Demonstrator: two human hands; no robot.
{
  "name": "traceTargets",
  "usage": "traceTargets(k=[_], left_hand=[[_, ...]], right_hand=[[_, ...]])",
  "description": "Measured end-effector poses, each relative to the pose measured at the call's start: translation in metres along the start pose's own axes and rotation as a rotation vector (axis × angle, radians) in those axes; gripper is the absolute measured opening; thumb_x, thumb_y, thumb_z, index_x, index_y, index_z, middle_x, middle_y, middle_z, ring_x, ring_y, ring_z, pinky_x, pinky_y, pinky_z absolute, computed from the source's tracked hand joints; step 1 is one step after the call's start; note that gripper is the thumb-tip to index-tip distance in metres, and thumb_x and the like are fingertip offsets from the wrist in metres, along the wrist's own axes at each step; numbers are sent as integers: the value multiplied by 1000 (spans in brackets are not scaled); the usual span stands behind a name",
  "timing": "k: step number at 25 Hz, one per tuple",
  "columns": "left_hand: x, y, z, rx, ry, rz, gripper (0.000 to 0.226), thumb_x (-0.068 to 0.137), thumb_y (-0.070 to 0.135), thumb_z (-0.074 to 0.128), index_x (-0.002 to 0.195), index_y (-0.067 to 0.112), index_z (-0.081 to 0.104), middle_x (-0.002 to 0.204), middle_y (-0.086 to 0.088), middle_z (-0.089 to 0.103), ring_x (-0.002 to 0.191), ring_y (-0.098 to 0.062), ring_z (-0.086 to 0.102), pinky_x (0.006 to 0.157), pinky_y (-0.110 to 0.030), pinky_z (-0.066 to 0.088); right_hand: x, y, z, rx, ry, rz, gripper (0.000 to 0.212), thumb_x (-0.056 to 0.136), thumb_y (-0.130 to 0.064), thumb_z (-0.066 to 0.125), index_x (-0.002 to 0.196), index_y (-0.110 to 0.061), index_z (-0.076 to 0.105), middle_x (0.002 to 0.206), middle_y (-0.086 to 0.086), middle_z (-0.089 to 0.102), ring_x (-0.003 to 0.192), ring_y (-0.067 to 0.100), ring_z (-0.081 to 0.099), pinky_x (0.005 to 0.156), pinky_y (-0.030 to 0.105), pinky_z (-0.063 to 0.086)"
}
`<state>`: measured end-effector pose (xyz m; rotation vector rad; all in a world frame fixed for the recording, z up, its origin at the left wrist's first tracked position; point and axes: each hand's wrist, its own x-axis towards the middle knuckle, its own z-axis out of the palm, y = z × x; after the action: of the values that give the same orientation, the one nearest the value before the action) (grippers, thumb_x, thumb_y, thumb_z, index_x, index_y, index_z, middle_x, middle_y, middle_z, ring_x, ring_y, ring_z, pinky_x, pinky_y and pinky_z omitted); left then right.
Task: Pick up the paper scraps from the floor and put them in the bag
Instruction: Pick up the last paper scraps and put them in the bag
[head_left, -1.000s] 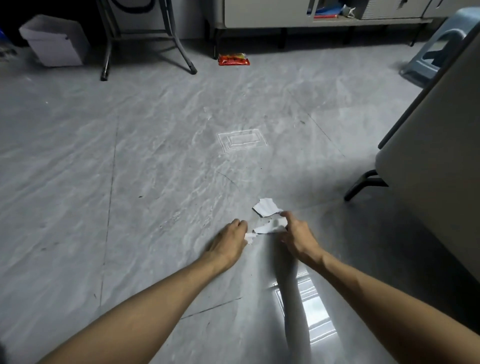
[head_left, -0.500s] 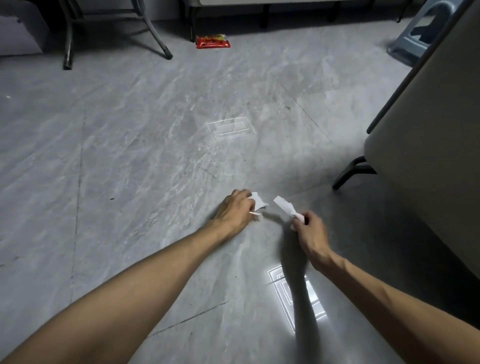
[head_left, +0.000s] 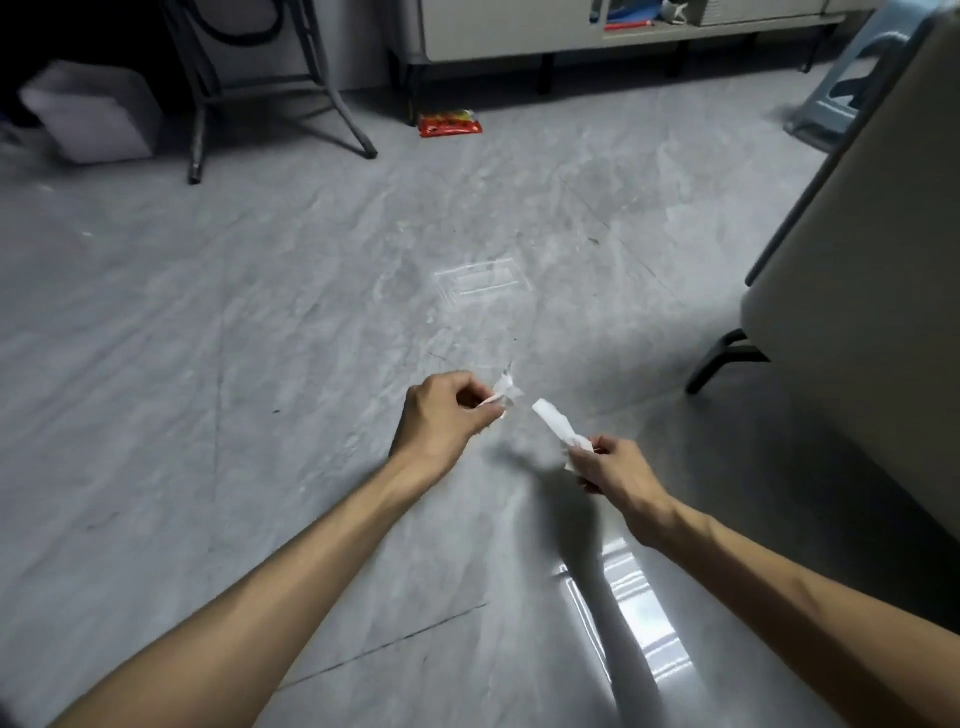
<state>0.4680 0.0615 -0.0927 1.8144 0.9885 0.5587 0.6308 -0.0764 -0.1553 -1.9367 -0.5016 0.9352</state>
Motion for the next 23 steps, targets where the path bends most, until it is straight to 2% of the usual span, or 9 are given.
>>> traceTargets(k=[2, 6, 10, 13, 15, 17, 19, 21, 23], left_hand=[[-27, 27, -56, -75, -11, 14, 18, 72, 33, 80, 65, 20, 70, 54, 4, 65, 50, -7, 55, 55, -20, 45], [-88, 62, -163, -81, 15, 36, 18, 69, 35, 80, 68, 19, 71, 57, 3, 65, 52, -9, 54, 53, -17, 42], [-155, 62, -257, 29, 280, 25, 12, 74, 29, 80, 71, 20, 73, 62, 2, 68, 56, -10, 54, 57, -25, 42], [-204, 42, -314, 120, 498, -24, 18, 69, 34, 81, 71, 18, 72, 57, 6, 64, 52, -7, 51, 53, -20, 39], [-239, 14, -348, 258, 621, -121, 18, 67, 37, 81, 70, 21, 71, 50, 11, 60, 45, 0, 46, 48, -14, 36], [-272, -25, -376, 466, 707, -308, 16, 71, 30, 81, 66, 22, 68, 48, 9, 57, 44, -2, 46, 49, -21, 37], [-301, -64, -392, 621, 665, -578, 19, 72, 22, 81, 62, 20, 65, 52, 7, 60, 51, -9, 54, 53, -24, 38], [-324, -96, -399, 626, 528, -793, 16, 69, 20, 82, 66, 20, 66, 61, 5, 66, 62, -13, 62, 59, -23, 41], [-340, -115, -405, 555, 501, -854, 16, 70, 19, 82, 75, 21, 66, 68, 6, 67, 71, -14, 64, 65, -23, 43]], right_hand=[[-9, -31, 28, -79, -90, -107, 22, 88, -23, 62, 87, -1, 66, 62, 1, 57, 53, 11, 51, 53, 25, 41], [-44, -112, 103, -165, -269, -376, 20, 87, -32, 63, 81, -15, 72, 63, -7, 65, 48, -2, 52, 48, 12, 40], [-112, -182, 203, -110, -516, -571, 18, 87, -28, 64, 70, -21, 66, 65, -4, 68, 52, 1, 54, 50, 12, 40], [-164, -212, 264, -78, -631, -688, 18, 86, -28, 64, 71, -18, 66, 63, -4, 67, 51, 2, 55, 51, 13, 40], [-194, -226, 299, -81, -690, -749, 19, 85, -29, 65, 76, -13, 68, 62, -4, 67, 49, 2, 54, 50, 12, 40], [-222, -236, 330, -100, -760, -807, 21, 85, -30, 65, 79, -11, 68, 65, 1, 70, 52, 7, 56, 53, 19, 44], [-246, -242, 357, -133, -809, -871, 22, 86, -30, 65, 78, -10, 66, 69, 7, 72, 55, 12, 59, 58, 25, 48], [-267, -246, 383, -207, -838, -953, 20, 85, -30, 65, 75, -13, 64, 68, 4, 69, 59, 14, 58, 59, 24, 45], [-285, -245, 408, -337, -884, -1004, 15, 83, -29, 67, 75, -17, 66, 68, 1, 67, 65, 14, 58, 58, 23, 40]])
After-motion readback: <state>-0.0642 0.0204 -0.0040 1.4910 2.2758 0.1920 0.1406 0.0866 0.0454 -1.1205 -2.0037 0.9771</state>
